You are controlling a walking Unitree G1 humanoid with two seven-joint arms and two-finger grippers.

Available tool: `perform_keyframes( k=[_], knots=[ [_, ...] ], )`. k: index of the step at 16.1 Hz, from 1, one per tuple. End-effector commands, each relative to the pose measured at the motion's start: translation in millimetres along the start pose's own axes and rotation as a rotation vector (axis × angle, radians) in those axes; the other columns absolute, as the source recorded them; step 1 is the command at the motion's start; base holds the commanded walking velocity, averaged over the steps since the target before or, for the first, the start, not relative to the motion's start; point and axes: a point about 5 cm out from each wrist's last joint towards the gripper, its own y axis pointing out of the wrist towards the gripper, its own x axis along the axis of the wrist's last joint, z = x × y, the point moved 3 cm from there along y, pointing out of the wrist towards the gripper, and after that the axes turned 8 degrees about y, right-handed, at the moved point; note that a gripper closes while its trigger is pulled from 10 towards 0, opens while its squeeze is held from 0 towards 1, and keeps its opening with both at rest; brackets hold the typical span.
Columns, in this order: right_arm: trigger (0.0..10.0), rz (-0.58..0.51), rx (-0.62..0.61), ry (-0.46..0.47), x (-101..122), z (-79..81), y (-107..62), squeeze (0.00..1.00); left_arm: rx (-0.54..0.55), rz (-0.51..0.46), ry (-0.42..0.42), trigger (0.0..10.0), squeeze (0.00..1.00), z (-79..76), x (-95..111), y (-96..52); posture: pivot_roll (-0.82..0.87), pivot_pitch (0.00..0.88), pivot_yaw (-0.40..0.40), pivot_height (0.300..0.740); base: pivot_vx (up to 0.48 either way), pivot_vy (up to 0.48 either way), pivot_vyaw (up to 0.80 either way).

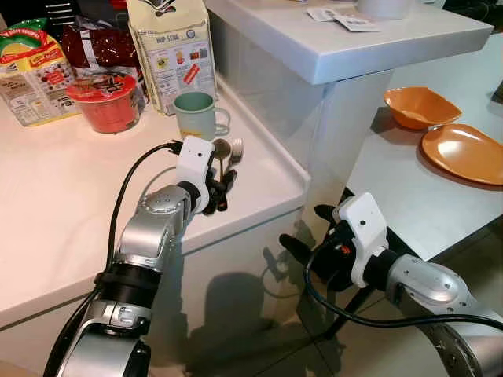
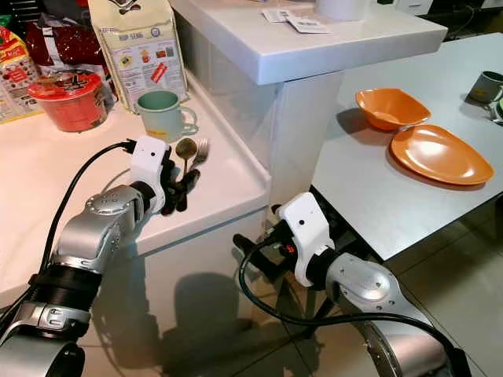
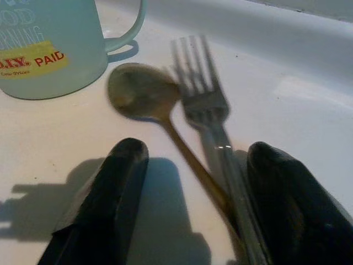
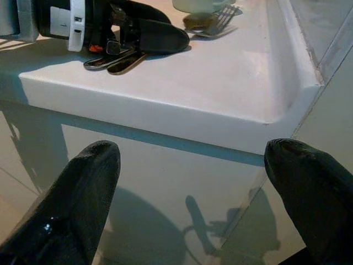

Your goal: Setting the table

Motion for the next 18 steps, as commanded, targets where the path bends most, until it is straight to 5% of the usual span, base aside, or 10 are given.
perform_keyframes(
  k=[1, 13, 15, 18],
  knots=[
    [10.0, 0.024, -0.013, -0.002, -4, -3.6, -1.9, 0.0, -0.012, 0.003, 0.009, 0.0, 0.0, 1.0, 5, 1.8, 0.0, 0.0, 0.007, 0.74, 0.0, 0.0, 0.0],
    [10.0, 0.024, -0.044, -0.01, -2, -6.5, -4.1, 0.0, -0.036, -0.034, 0.005, 0.0, 0.0, 6.8, 19, 2.2, 0.0, 0.0, 0.025, 0.74, 0.0, 0.0, 0.0],
    [10.0, 0.026, -0.049, -0.008, -3, -7.8, -3.3, 0.0, -0.109, -0.035, 0.019, 0.0, 0.0, -1.5, 19, -4.8, 0.0, 0.0, 0.028, 0.74, 0.0, 0.0, 0.0],
    [10.0, 0.018, -0.055, -0.004, -3, -6.9, -1.7, 0.0, -0.074, -0.039, 0.032, 0.0, 0.0, 10.5, 21, -15.1, 0.01, 0.0, 0.042, 0.74, 0.0, 0.0, 0.0]
  ],
)
